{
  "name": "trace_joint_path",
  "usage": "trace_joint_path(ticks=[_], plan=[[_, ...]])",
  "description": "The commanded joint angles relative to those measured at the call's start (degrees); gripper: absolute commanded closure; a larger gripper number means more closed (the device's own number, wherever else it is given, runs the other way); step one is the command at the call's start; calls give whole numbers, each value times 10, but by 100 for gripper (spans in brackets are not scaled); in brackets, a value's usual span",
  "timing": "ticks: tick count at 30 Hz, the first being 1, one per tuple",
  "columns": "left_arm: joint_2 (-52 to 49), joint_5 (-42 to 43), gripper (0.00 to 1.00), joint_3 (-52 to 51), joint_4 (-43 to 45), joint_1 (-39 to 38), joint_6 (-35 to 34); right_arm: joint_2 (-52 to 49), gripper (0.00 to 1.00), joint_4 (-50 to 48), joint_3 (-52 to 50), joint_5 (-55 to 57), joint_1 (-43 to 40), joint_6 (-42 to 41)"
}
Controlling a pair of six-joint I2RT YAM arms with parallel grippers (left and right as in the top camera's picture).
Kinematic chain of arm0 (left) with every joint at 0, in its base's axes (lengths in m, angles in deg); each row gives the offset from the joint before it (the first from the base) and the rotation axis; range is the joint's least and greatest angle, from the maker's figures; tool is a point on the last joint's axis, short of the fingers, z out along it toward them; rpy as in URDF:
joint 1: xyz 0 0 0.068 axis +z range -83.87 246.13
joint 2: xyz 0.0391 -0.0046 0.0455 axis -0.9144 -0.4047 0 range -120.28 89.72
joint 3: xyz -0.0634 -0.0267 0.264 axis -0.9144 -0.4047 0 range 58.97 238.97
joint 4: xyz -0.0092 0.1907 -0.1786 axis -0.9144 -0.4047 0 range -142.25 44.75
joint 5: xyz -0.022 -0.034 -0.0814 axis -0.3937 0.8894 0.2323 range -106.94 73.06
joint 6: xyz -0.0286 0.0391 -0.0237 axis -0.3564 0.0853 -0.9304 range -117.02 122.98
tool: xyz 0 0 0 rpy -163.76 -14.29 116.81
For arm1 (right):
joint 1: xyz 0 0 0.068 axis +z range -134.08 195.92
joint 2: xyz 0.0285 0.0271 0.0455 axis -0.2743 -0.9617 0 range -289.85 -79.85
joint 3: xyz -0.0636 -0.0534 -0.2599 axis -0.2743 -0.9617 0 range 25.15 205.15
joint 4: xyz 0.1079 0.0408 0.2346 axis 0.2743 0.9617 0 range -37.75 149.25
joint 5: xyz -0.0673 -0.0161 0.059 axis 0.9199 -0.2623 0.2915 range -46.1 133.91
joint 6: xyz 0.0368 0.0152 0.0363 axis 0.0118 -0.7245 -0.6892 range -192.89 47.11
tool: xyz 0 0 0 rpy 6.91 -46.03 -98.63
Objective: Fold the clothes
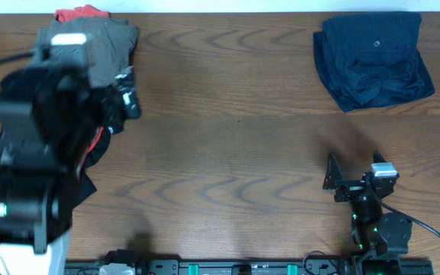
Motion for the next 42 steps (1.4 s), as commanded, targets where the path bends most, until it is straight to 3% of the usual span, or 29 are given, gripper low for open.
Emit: trace_joint_path(ticks=[1,12,20,32,42], plan=[[66,-16,2,-94,51,31,-2,4,1,2,-1,6,9,9],[324,63,2,-508,372,82,-2,4,1,2,-1,7,9,9],[478,74,2,-724,500,81,-5,4,1,2,-1,7,9,9],[577,73,2,-865,552,80,-5,4,1,2,-1,6,9,9],[606,72,2,-870,468,74,-1,4,1,2,-1,6,9,9]])
